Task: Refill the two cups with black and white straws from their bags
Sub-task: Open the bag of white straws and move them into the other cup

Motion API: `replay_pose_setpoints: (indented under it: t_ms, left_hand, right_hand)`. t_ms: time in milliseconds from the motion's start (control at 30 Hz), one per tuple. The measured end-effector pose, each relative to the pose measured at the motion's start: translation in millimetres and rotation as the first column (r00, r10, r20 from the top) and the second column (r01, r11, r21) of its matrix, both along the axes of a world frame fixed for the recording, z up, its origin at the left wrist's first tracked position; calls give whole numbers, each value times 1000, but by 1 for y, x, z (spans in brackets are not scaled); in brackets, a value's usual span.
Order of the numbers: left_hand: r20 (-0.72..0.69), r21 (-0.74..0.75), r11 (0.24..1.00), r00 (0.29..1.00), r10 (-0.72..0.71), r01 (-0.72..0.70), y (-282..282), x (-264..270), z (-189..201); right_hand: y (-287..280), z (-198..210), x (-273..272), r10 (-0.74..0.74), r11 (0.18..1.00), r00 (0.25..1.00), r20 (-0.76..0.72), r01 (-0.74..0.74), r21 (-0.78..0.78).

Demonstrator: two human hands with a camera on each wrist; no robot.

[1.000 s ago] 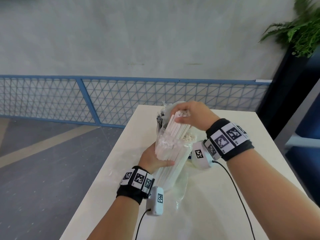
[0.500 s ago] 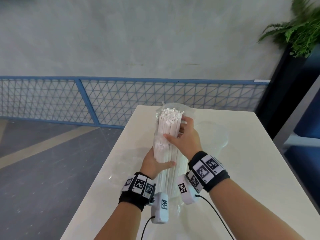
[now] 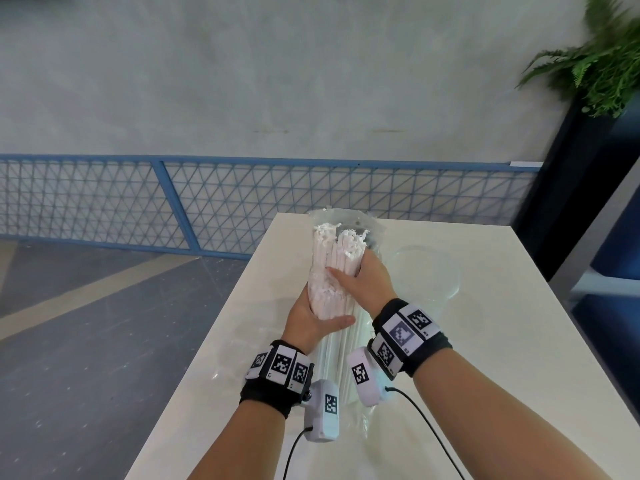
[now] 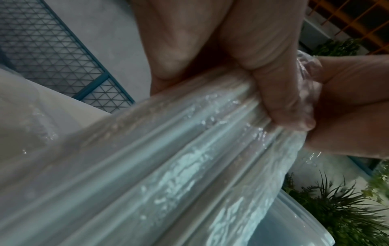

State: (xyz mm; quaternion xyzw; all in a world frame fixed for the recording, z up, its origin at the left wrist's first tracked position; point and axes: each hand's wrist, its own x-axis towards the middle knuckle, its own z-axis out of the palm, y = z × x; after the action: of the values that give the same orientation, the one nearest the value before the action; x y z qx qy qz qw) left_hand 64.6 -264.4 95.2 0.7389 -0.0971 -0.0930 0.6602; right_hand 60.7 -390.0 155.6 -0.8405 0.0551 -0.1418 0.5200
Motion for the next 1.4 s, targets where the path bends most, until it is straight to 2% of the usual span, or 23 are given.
replay_pose_setpoints:
  t_ms: [100, 300, 500, 600, 733, 933, 1033, 1100, 1167, 1300, 1400]
  left_hand:
    - [0, 2, 1000, 1000, 2, -2, 0, 0, -1]
    - [-4, 9, 1000, 1000, 9, -9, -5, 0, 2]
    - [29, -16, 1000, 999, 13, -12, -5, 0, -1]
    - [40, 5, 1000, 999, -10, 10, -6, -2, 2]
    - [40, 34, 999, 999, -12, 11, -5, -4, 6]
    - [27, 34, 999, 1000, 3, -4, -7, -2, 7]
    - [24, 36, 999, 1000, 9, -10, -8, 1, 6]
    - [31, 43, 999, 1000, 5, -6, -8, 1, 6]
    - [32, 59, 998, 999, -1, -1, -9, 2, 5]
    - [20, 71, 997, 1000, -15, 14, -10, 5, 5]
    - [21, 71, 997, 999, -28, 26, -10, 6, 7]
  right_hand:
    - [0, 1, 0, 3, 999, 1000, 15, -3, 40]
    - [-5, 29, 5, -96, 956, 990, 102, 63, 286]
    - [-17, 59, 5, -91, 912, 975, 203, 0, 410]
    - [-16, 51, 1, -63, 922, 983, 172, -9, 387]
    - [-10, 28, -3, -27, 950, 998, 59, 7, 312]
    - [-8, 24, 2, -140, 926, 990, 37, 117, 358]
    - [-11, 23, 5, -76, 927, 997, 32, 59, 371]
    - [-13, 20, 4, -31, 959, 999, 19, 24, 283]
    - [-14, 17, 3, -54, 977, 998, 13, 50, 207]
    - [-14, 19, 6, -140, 946, 990, 11, 130, 296]
    - [-18, 27, 13, -181, 893, 983, 19, 156, 422]
